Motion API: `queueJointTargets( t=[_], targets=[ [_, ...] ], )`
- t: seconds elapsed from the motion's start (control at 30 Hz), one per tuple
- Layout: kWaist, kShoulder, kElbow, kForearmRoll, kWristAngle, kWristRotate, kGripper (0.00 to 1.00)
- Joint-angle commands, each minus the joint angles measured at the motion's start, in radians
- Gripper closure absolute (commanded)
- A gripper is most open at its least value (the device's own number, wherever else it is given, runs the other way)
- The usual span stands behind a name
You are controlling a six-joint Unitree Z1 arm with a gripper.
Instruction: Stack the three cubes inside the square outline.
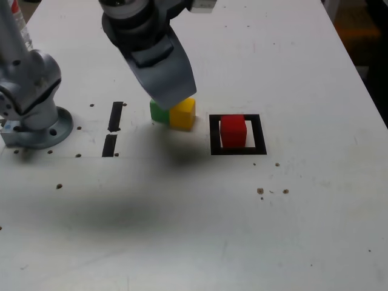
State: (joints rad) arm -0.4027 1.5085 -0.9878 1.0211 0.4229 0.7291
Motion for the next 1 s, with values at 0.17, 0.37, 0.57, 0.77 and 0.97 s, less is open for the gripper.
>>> queueJointTargets(
  t=[0.17, 0.37, 0.57, 0.77, 0.97],
  targets=[
    [-0.098, 0.013, -0.017, -0.004, 0.096, 0.042, 0.08],
    [-0.146, 0.037, -0.031, -0.006, 0.132, 0.065, 0.08],
    [-0.191, 0.070, -0.040, -0.019, 0.192, 0.076, 0.08],
    [-0.200, 0.125, -0.027, -0.042, 0.269, 0.075, 0.08],
    [-0.200, 0.161, -0.014, -0.086, 0.309, 0.065, 0.07]
  ],
)
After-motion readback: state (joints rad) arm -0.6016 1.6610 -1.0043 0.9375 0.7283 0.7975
